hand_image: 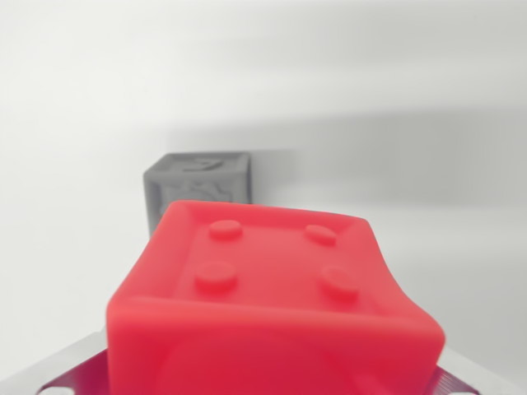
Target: Destack cube
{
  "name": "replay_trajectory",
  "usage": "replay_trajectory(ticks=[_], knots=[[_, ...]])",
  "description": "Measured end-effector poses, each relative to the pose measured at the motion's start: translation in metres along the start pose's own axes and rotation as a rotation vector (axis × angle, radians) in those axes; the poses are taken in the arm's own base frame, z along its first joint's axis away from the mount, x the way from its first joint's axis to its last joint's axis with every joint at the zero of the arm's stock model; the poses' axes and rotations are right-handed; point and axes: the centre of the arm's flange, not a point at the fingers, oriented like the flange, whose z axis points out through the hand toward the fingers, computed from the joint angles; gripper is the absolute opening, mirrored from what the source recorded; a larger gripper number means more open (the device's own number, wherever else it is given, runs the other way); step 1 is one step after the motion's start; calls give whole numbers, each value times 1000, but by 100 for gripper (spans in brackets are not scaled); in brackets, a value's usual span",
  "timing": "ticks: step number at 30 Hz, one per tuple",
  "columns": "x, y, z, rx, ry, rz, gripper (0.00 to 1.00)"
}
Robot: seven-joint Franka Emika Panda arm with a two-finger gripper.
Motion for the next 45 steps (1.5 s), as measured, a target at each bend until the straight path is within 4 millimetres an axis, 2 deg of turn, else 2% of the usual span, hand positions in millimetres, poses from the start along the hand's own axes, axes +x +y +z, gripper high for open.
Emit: replay_trajectory(ticks=[45], knots=[[75, 23, 11, 0, -2, 169, 0]])
